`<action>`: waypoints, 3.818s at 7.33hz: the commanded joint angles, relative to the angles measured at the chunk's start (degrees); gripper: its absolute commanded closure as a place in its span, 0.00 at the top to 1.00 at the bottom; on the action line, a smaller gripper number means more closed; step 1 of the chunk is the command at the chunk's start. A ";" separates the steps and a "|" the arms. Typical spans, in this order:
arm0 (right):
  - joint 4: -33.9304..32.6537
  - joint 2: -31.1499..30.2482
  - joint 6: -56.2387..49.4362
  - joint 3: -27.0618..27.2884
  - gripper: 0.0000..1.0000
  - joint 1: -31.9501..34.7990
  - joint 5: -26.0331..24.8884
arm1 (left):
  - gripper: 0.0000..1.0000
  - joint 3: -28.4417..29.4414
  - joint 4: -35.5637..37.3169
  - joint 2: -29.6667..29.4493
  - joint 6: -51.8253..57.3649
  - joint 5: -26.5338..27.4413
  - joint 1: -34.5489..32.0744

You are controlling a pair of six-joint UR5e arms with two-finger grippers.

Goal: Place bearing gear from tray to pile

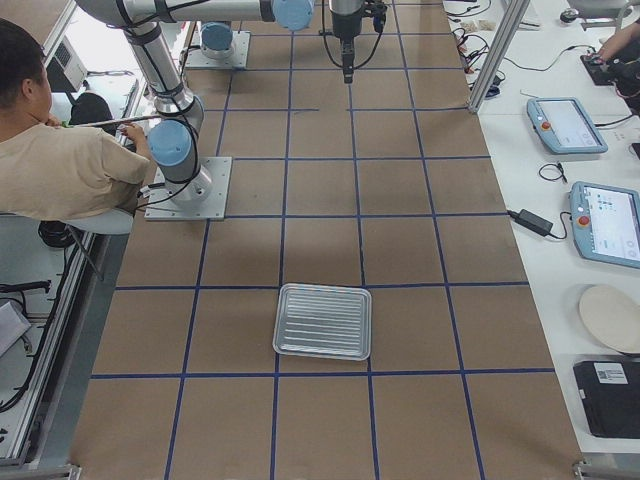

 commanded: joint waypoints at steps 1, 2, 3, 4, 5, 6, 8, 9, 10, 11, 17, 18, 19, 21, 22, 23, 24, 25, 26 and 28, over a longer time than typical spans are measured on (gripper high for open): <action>0.00 0.06 0.00 0.00 1.00 0.00 0.00 | 0.12 -1.24 5.51 -2.61 15.95 -0.13 12.80; 0.00 -0.03 0.00 0.00 1.00 0.00 0.00 | 0.12 -1.51 7.37 -3.49 18.62 -0.13 16.42; 0.00 -0.03 0.00 0.00 1.00 0.00 0.00 | 0.12 -1.86 7.56 -4.54 20.56 -0.57 17.93; 0.00 -0.03 0.00 -0.09 1.00 0.00 0.00 | 0.12 -2.47 7.74 -5.34 20.15 -0.66 17.86; 0.00 0.06 0.00 0.00 1.00 0.00 0.00 | 0.12 -4.04 7.83 -5.43 20.06 -0.66 17.86; 0.00 0.06 0.00 0.00 1.00 0.00 0.00 | 0.12 -5.71 8.00 -5.52 18.84 -1.27 17.25; 0.00 0.06 0.00 -0.09 1.00 0.00 0.00 | 0.12 -5.82 8.00 -4.73 16.36 -2.33 16.01; 0.00 0.06 0.00 -0.09 1.00 0.00 0.00 | 0.12 -5.82 8.00 -4.90 16.45 -2.42 16.01; 0.00 0.06 0.00 -0.09 1.00 0.00 0.00 | 0.12 -5.82 7.92 -4.91 16.28 -2.51 15.93; 0.00 -0.03 0.00 -0.09 1.00 0.00 0.00 | 0.25 -5.73 7.92 -5.25 16.28 -2.77 16.01; 0.00 0.06 0.00 -0.35 1.00 0.00 0.00 | 0.74 -0.75 3.12 -0.09 9.81 -2.51 7.62; 0.00 0.06 0.08 -0.35 1.00 0.00 0.00 | 0.76 1.28 -0.40 1.84 3.68 -2.51 3.57; 0.00 0.06 0.08 -0.18 1.00 0.00 0.09 | 0.79 2.95 -4.70 3.95 -4.91 -2.51 -1.17; 0.00 0.06 0.08 0.00 1.00 0.00 0.00 | 0.83 6.12 -14.70 9.22 -21.09 -2.16 -10.31; 0.00 0.06 0.08 -0.09 1.00 0.00 0.00 | 0.84 6.40 -17.63 12.46 -26.99 -2.42 -13.31; 0.00 -0.03 0.08 0.00 1.00 0.00 0.00 | 0.85 6.40 -18.27 14.76 -31.14 -2.51 -16.82; 0.00 0.06 0.08 -0.09 1.00 0.00 0.00 | 0.88 6.31 -19.15 16.87 -33.19 -2.33 -20.08; 0.00 -0.03 0.08 -0.09 1.00 0.00 0.00 | 1.00 7.09 -20.46 19.41 -33.21 -2.59 -21.85; 0.00 -0.03 0.08 0.00 1.00 0.00 0.00 | 1.00 8.49 -24.13 20.57 -33.38 -2.77 -22.13; 0.00 0.06 0.08 -0.09 1.00 0.00 0.00 | 1.00 11.56 -27.21 19.53 -33.29 -2.24 -21.35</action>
